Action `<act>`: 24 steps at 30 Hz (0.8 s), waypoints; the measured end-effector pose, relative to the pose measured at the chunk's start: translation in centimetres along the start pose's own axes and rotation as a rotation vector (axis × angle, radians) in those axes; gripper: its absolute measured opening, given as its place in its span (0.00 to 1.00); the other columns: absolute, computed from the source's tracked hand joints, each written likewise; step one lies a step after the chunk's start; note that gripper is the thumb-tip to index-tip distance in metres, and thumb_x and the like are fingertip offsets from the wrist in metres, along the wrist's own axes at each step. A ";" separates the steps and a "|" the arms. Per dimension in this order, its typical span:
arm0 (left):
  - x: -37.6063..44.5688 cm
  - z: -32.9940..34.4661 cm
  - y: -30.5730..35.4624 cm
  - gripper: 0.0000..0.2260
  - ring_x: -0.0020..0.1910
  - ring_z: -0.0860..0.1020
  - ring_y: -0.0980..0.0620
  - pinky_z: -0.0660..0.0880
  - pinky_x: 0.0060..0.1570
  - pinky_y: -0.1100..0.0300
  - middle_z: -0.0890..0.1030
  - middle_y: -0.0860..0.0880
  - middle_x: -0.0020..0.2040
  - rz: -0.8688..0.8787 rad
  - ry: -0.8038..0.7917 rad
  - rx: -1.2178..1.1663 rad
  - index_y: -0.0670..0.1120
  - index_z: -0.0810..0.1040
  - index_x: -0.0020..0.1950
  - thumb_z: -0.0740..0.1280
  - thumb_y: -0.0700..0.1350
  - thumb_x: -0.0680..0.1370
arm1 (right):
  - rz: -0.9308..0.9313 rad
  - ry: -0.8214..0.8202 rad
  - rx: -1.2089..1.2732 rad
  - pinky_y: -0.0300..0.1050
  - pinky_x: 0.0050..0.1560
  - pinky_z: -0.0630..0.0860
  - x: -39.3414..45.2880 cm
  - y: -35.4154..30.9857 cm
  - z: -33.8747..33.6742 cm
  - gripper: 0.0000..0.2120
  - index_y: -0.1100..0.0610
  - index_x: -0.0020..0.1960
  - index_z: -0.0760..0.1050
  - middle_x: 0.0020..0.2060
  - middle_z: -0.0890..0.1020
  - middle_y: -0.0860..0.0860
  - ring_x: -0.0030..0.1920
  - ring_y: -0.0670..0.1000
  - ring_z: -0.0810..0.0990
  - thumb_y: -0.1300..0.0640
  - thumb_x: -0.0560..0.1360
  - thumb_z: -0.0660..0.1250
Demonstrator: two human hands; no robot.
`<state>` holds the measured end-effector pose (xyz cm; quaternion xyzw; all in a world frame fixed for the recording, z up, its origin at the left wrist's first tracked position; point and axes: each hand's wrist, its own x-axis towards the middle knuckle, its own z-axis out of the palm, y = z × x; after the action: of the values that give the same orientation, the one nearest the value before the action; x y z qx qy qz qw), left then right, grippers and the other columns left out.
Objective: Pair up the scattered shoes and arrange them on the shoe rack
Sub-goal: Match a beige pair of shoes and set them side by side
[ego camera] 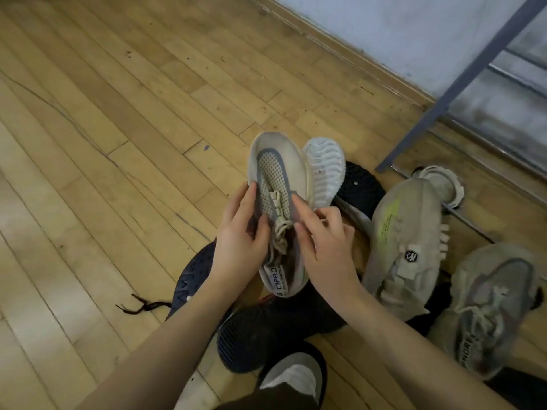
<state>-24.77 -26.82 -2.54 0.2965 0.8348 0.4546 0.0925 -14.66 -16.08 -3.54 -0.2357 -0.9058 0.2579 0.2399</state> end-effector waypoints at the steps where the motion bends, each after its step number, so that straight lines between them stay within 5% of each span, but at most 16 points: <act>1: 0.2 0.5 1.0 0.23 0.66 0.68 0.57 0.72 0.60 0.60 0.66 0.51 0.70 0.031 0.001 -0.008 0.46 0.64 0.73 0.63 0.41 0.78 | -0.019 0.029 -0.029 0.49 0.43 0.70 -0.1 0.4 -1.2 0.19 0.51 0.70 0.66 0.45 0.72 0.52 0.41 0.48 0.74 0.51 0.80 0.54; 5: 0.5 3.4 5.4 0.22 0.61 0.70 0.60 0.68 0.53 0.76 0.69 0.49 0.67 0.163 -0.037 -0.070 0.41 0.67 0.71 0.64 0.38 0.77 | 0.068 0.078 -0.049 0.50 0.45 0.71 -1.2 2.2 -6.2 0.24 0.50 0.75 0.52 0.47 0.71 0.51 0.44 0.46 0.70 0.50 0.81 0.52; 8: 0.1 7.2 8.0 0.22 0.58 0.75 0.52 0.75 0.52 0.66 0.71 0.44 0.65 0.263 -0.102 -0.108 0.40 0.67 0.70 0.64 0.40 0.77 | 0.197 0.194 -0.154 0.49 0.49 0.70 -2.7 4.3 -9.8 0.24 0.55 0.75 0.54 0.50 0.72 0.55 0.47 0.49 0.71 0.49 0.81 0.51; 11: -1.1 11.3 10.9 0.22 0.61 0.74 0.48 0.75 0.57 0.54 0.70 0.44 0.66 0.316 -0.197 -0.142 0.40 0.67 0.70 0.64 0.41 0.77 | 0.321 0.252 -0.176 0.57 0.53 0.73 -5.2 6.8 -13.3 0.24 0.52 0.74 0.53 0.55 0.70 0.58 0.50 0.52 0.72 0.49 0.79 0.52; 14: -3.1 15.1 14.1 0.22 0.62 0.73 0.49 0.73 0.58 0.56 0.70 0.43 0.66 0.381 -0.299 -0.156 0.40 0.67 0.70 0.65 0.39 0.77 | 0.450 0.309 -0.170 0.59 0.59 0.71 -8.4 9.0 -16.4 0.23 0.45 0.73 0.52 0.61 0.67 0.56 0.55 0.47 0.69 0.46 0.79 0.51; 18: -6.1 19.6 17.8 0.23 0.62 0.71 0.53 0.71 0.60 0.61 0.67 0.48 0.69 0.385 -0.493 -0.171 0.44 0.64 0.73 0.63 0.41 0.78 | 0.544 0.377 -0.220 0.50 0.63 0.64 -13.3 11.9 -19.7 0.22 0.52 0.74 0.59 0.63 0.68 0.53 0.57 0.37 0.61 0.52 0.80 0.56; 21: -8.4 22.9 19.5 0.23 0.64 0.69 0.54 0.69 0.62 0.63 0.65 0.48 0.70 0.441 -0.601 -0.128 0.45 0.61 0.74 0.62 0.43 0.79 | 0.669 0.411 -0.170 0.57 0.64 0.67 -16.6 14.5 -21.3 0.23 0.49 0.74 0.57 0.65 0.65 0.50 0.63 0.44 0.65 0.50 0.80 0.55; 24: -10.3 25.8 20.4 0.24 0.69 0.65 0.48 0.66 0.67 0.51 0.64 0.45 0.71 0.527 -0.689 -0.031 0.44 0.60 0.74 0.61 0.45 0.79 | 0.735 0.433 -0.142 0.60 0.61 0.70 -19.5 17.1 -21.9 0.24 0.49 0.75 0.56 0.63 0.65 0.49 0.63 0.51 0.70 0.47 0.80 0.53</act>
<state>2.88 -6.26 -1.84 0.6323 0.6443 0.3495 0.2509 17.83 -6.14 -3.12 -0.6072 -0.7058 0.2079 0.3000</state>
